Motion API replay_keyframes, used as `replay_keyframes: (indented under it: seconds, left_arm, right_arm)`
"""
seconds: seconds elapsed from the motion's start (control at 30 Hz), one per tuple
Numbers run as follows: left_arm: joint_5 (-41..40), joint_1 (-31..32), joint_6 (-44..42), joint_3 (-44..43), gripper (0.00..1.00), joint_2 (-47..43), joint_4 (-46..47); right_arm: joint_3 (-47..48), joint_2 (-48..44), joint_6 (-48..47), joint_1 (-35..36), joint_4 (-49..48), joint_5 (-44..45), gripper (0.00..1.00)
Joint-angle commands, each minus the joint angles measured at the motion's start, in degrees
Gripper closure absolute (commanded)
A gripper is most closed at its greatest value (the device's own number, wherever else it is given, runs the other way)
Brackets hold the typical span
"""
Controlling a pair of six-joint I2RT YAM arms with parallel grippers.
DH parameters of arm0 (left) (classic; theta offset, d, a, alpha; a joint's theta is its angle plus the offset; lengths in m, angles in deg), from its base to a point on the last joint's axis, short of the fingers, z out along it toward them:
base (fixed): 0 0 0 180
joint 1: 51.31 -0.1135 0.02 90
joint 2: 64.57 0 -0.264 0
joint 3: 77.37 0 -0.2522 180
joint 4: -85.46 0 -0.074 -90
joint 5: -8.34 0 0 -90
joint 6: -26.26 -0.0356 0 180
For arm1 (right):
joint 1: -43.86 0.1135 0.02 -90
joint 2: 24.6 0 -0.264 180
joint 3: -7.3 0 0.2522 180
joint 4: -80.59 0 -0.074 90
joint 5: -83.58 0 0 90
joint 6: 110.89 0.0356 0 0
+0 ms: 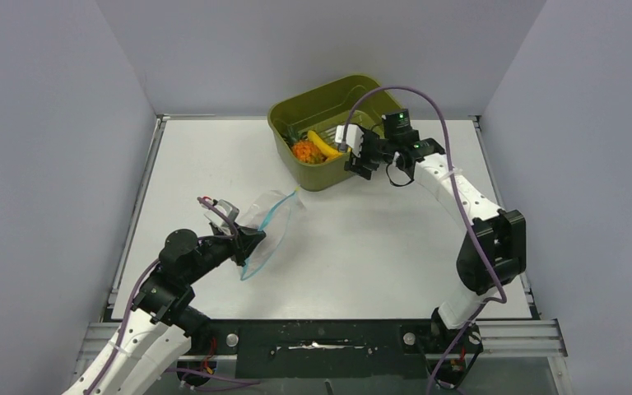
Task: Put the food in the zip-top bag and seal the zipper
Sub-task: Move the bin to the center of the board.
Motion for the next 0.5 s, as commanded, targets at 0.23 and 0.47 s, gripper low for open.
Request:
replay_keyframes:
  seconds: [0.23,0.47]
  left_arm:
    - [-0.06,0.04,-0.73,-0.38,1.0,-0.67,2.41]
    - [-0.15,0.03,-0.84,-0.31,1.0,-0.76,2.45]
  right_arm:
    - [6.78,2.42,-6.96,-1.35,0.6,-1.71,0.35]
    - [10.18,8.24,-9.75,-1.79,3.29,-0.01,0.37]
